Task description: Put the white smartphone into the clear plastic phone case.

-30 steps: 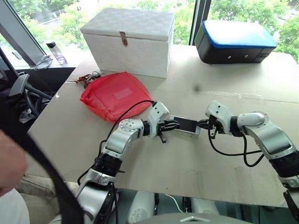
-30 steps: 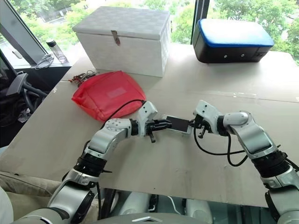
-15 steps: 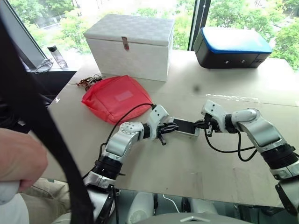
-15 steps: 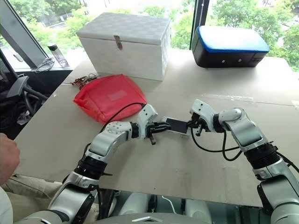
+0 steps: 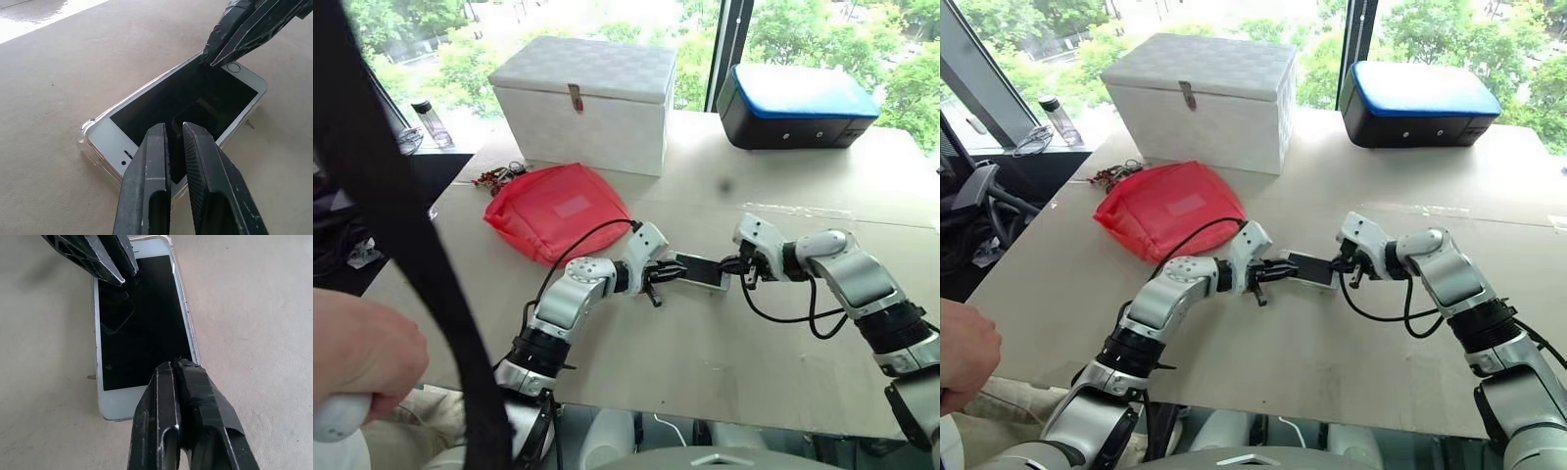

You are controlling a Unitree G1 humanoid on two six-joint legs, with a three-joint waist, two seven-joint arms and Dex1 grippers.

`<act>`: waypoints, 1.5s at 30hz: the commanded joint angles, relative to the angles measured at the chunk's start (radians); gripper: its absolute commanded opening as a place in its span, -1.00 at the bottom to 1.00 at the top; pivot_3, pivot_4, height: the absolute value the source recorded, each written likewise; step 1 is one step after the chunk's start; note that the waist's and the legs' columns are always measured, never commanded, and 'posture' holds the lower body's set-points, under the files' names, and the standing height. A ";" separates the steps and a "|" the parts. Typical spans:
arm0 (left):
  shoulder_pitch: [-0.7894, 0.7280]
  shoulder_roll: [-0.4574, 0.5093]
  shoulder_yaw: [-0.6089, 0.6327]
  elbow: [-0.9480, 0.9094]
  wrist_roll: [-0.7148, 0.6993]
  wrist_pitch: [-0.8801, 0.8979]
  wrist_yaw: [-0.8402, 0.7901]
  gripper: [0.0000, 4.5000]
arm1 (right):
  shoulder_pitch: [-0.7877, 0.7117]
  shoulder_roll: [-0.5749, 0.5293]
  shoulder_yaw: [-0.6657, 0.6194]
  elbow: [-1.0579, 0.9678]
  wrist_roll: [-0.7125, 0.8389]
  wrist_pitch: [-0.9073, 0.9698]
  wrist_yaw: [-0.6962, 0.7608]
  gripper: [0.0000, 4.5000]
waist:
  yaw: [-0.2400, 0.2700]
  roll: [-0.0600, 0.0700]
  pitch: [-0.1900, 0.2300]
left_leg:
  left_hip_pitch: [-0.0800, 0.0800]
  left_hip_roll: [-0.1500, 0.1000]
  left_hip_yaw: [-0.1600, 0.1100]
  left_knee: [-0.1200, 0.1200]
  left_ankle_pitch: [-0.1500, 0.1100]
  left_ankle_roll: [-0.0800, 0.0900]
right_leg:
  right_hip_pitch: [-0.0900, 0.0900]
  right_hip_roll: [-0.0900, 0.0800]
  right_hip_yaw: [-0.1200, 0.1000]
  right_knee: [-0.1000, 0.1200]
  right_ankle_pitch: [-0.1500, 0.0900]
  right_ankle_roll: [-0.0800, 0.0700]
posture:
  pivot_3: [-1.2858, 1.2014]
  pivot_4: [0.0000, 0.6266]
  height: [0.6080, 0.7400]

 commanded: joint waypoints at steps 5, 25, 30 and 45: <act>0.003 -0.004 0.008 -0.048 -0.005 0.011 0.007 -0.76 | 0.097 0.019 0.191 0.181 -0.113 0.071 0.030 -1.00 | 0.000 0.002 -0.004 | 0.001 0.000 0.000 -0.004 0.000 0.000 | 0.000 0.000 0.000 -0.003 0.000 -0.001 | 0.03 -0.52 1.00; 0.016 0.004 0.006 -0.055 -0.003 0.008 0.008 -0.76 | 0.104 0.047 0.198 0.224 -0.152 0.077 0.036 -1.00 | 0.000 0.001 -0.008 | 0.009 0.000 0.001 -0.015 -0.003 -0.005 | 0.010 -0.001 0.000 -0.016 -0.001 -0.002 | 0.03 -0.52 1.00; 0.016 0.007 0.004 -0.056 -0.001 0.006 0.005 -0.76 | 0.109 0.029 0.202 0.207 -0.166 0.084 0.036 -1.00 | 0.001 0.001 -0.008 | 0.009 0.000 0.001 -0.016 -0.003 -0.005 | 0.010 -0.001 0.000 -0.017 -0.001 -0.002 | 0.03 -0.52 1.00; -0.005 0.000 -0.005 -0.021 0.009 -0.018 -0.011 -0.76 | 0.118 -0.069 0.222 0.099 -0.157 0.133 0.085 -1.00 | 0.008 0.001 -0.008 | 0.004 -0.002 0.001 -0.021 -0.005 -0.001 | 0.010 -0.006 -0.004 -0.031 -0.001 -0.003 | 0.03 -0.52 1.00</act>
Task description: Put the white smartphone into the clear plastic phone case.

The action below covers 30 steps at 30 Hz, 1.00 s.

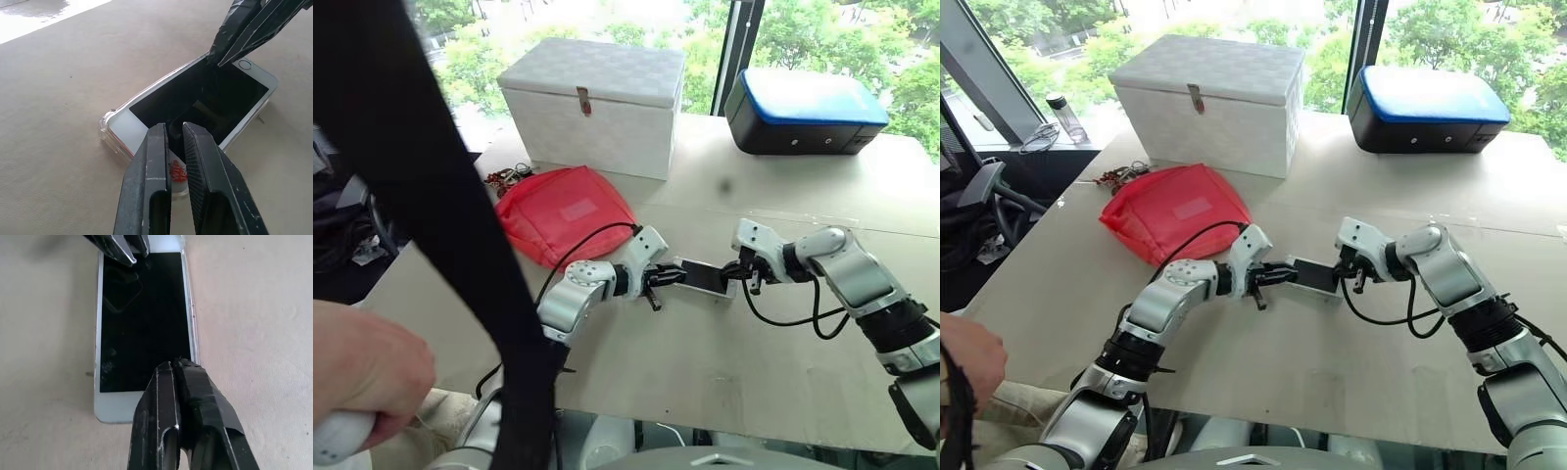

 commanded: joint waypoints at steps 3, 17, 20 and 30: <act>-0.018 -0.002 -0.003 -0.009 0.007 -0.016 -0.006 -0.76 | 0.130 -0.030 0.194 0.123 -0.096 0.122 0.010 -1.00 | -0.002 0.000 0.000 | -0.001 -0.001 0.000 -0.001 -0.001 0.001 | 0.000 -0.001 0.000 -0.002 0.000 0.000 | 0.03 -0.52 1.00; -0.013 -0.006 -0.008 -0.020 0.013 -0.020 -0.008 -0.76 | 0.136 -0.069 0.216 0.110 -0.114 0.118 0.044 -1.00 | 0.000 -0.001 0.000 | -0.002 -0.003 0.000 -0.002 -0.002 0.003 | 0.000 -0.004 -0.001 -0.006 0.000 0.000 | 0.03 -0.52 1.00; -0.013 -0.007 -0.009 -0.023 0.012 -0.019 -0.007 -0.76 | 0.136 -0.065 0.220 0.115 -0.123 0.115 0.045 -1.00 | 0.001 -0.002 0.000 | -0.002 -0.003 0.000 -0.002 -0.002 0.003 | 0.000 -0.004 -0.001 -0.007 0.000 0.000 | 0.03 -0.52 1.00; 0.001 -0.007 -0.002 -0.046 0.003 -0.015 0.001 -0.76 | 0.155 0.052 -0.023 -0.007 0.023 0.025 -0.026 -1.00 | -0.012 -0.003 0.005 | -0.002 -0.003 0.000 -0.004 -0.002 0.003 | 0.000 -0.004 -0.001 -0.007 0.000 0.000 | 0.03 -0.52 1.00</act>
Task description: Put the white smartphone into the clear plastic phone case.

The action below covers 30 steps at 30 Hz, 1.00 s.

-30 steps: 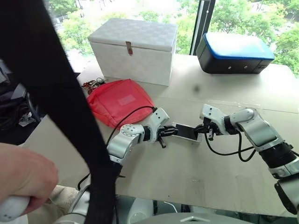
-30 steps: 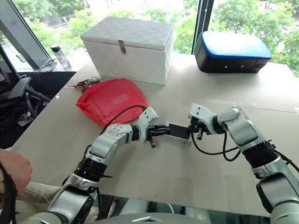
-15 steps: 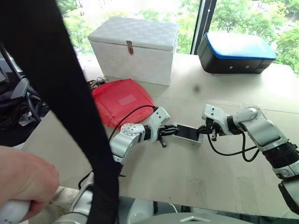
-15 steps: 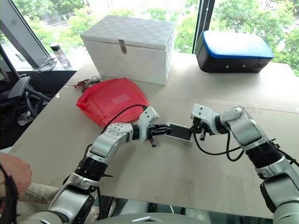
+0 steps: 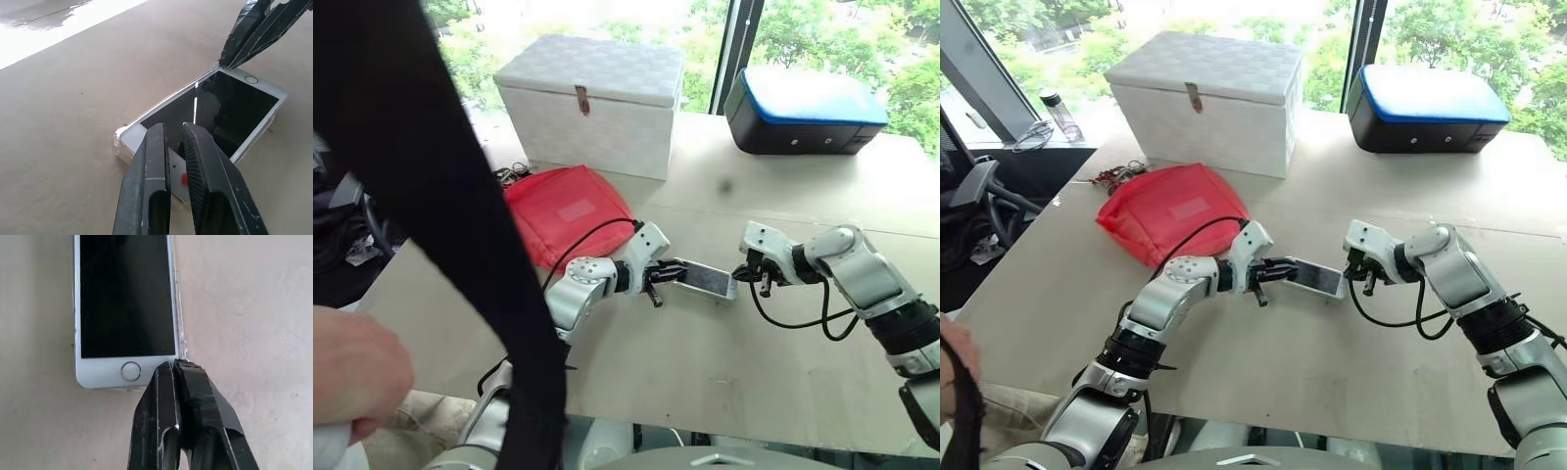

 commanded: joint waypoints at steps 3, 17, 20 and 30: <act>0.016 -0.002 -0.001 -0.047 -0.009 0.007 0.001 -0.76 | 0.136 0.037 -0.041 -0.083 0.099 0.019 -0.014 -1.00 | -0.002 0.013 0.014 | -0.005 0.000 0.000 0.000 0.000 0.000 | -0.005 0.000 0.000 0.000 0.000 0.000 | 0.03 -0.52 1.00; 0.014 0.002 0.000 -0.047 -0.013 0.008 -0.003 -0.76 | 0.222 -0.144 -0.082 -0.320 0.219 0.162 -0.029 -1.00 | 0.006 0.021 0.035 | -0.029 0.000 -0.002 0.009 0.003 0.005 | -0.024 0.000 -0.006 0.005 0.001 0.008 | 0.03 -0.52 1.00; 0.015 0.003 0.001 -0.047 -0.013 0.009 -0.005 -0.76 | 0.224 -0.158 -0.053 -0.308 0.215 0.164 -0.038 -1.00 | 0.007 0.021 0.036 | -0.028 0.000 -0.003 0.010 0.003 0.005 | -0.024 0.000 -0.006 0.007 0.001 0.008 | 0.03 -0.52 1.00; 0.021 0.006 -0.005 -0.056 -0.005 0.000 0.001 -0.76 | 0.165 -0.124 0.074 -0.203 0.186 0.182 -0.052 -1.00 | 0.005 0.020 0.036 | -0.025 0.000 -0.006 0.012 0.004 0.005 | -0.018 0.001 -0.010 0.007 0.001 0.008 | 0.03 -0.52 1.00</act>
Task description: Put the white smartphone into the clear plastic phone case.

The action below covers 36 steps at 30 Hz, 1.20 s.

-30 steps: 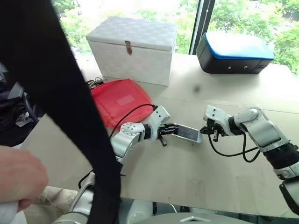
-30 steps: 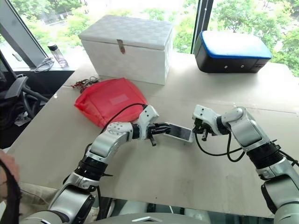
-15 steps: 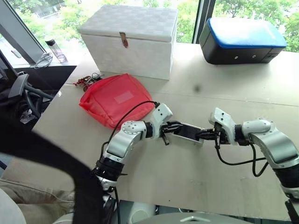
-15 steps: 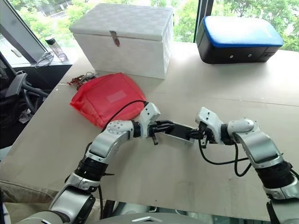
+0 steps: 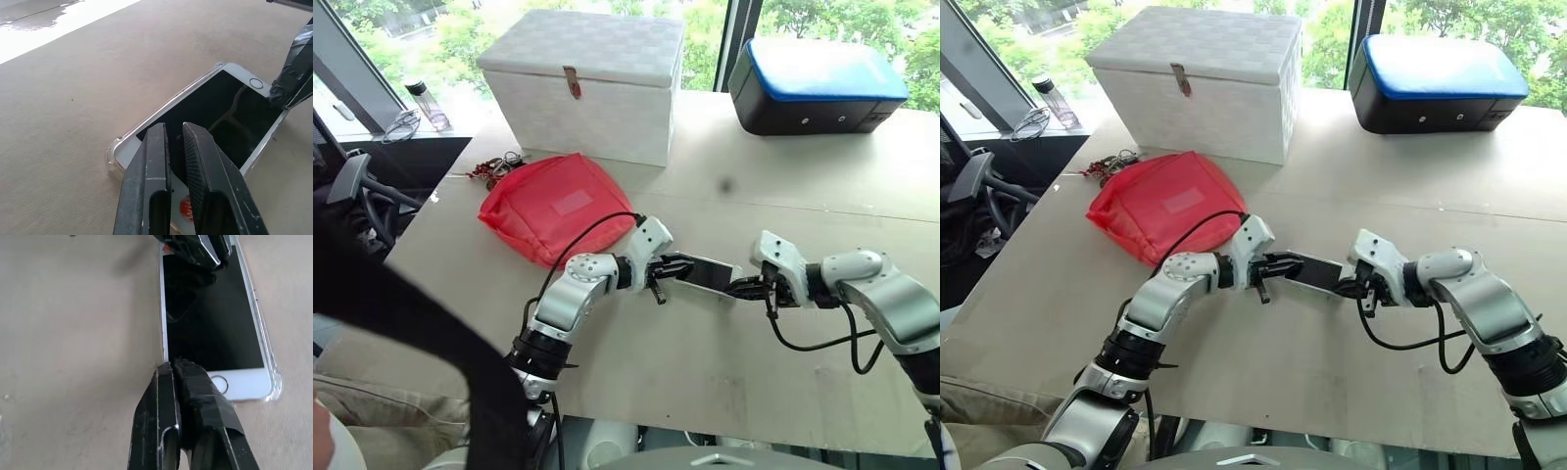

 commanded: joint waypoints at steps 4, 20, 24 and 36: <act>0.024 0.008 -0.009 -0.010 0.006 0.010 0.005 -0.76 | 0.025 -0.032 0.163 0.135 -0.062 0.075 0.005 -1.00 | 0.000 -0.003 -0.003 | 0.001 0.000 -0.001 0.000 0.000 0.000 | 0.002 0.000 0.000 0.000 0.000 0.000 | 0.03 -0.52 1.00; 0.024 -0.003 -0.012 0.004 0.010 0.001 0.009 -0.76 | -0.017 -0.029 0.274 0.313 -0.120 0.043 0.050 -1.00 | 0.002 -0.015 -0.016 | 0.016 0.000 -0.001 0.000 0.000 0.000 | 0.016 -0.002 -0.001 0.000 -0.002 -0.005 | 0.03 -0.52 1.00; 0.027 -0.005 -0.010 0.001 0.010 0.003 0.012 -0.76 | -0.018 -0.031 0.289 0.328 -0.135 0.036 0.057 -1.00 | 0.002 -0.014 -0.020 | 0.016 0.000 -0.001 -0.001 -0.001 0.000 | 0.016 -0.002 -0.001 -0.001 -0.002 -0.005 | 0.03 -0.52 1.00; 0.034 -0.008 -0.012 -0.005 0.009 0.006 0.014 -0.76 | -0.044 -0.020 0.317 0.396 -0.189 0.009 0.089 -1.00 | 0.004 -0.018 -0.032 | 0.017 0.000 -0.001 -0.001 -0.002 -0.001 | 0.017 -0.003 -0.001 -0.001 -0.003 -0.005 | 0.03 -0.52 1.00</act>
